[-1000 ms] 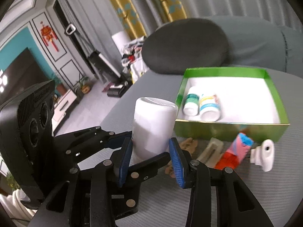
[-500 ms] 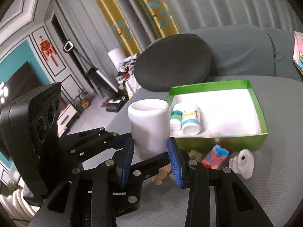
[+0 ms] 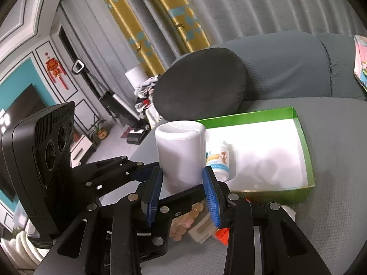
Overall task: Organize rigid objects
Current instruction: 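Lower the plain white bottle into the green box and open the right gripper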
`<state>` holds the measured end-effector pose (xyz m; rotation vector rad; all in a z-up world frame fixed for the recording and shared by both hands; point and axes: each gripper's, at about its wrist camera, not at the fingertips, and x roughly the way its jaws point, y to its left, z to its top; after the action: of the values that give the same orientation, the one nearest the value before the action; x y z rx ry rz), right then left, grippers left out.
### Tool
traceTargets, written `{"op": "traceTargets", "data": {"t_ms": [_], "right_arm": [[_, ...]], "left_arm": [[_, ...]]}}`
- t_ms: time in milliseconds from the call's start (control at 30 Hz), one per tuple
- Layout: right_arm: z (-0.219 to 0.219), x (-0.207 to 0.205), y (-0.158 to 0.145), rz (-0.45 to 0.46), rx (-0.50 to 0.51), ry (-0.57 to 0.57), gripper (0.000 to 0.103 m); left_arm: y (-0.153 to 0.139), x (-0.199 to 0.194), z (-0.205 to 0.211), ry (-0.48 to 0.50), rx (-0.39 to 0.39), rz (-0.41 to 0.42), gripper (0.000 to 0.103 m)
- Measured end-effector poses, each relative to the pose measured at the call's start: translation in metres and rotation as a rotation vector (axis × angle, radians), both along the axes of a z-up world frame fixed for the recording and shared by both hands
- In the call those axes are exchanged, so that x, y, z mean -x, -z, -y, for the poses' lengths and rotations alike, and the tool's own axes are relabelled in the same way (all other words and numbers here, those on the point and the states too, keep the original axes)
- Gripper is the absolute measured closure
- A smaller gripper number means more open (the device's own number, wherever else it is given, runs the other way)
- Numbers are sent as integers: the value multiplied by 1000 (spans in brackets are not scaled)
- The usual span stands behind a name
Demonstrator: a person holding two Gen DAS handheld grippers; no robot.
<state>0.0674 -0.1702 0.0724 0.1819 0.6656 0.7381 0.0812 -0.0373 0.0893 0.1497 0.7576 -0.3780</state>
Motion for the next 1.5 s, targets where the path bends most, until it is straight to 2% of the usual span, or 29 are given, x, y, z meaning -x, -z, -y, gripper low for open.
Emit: {"op": "traceTargets", "data": {"t_ms": [500,967,1500], "right_arm": [[-4,-59,26,-53,9,3,64],[-10,-95,53,-126,34,10,64],[-13,-118,75,-206,78,23,64]], "left_arm": [[30,-56,1,-10,-4,-83,58],[64,-94,-1,-22,17,-174,58],[93,-109,2,-25,18,-260,58]]}}
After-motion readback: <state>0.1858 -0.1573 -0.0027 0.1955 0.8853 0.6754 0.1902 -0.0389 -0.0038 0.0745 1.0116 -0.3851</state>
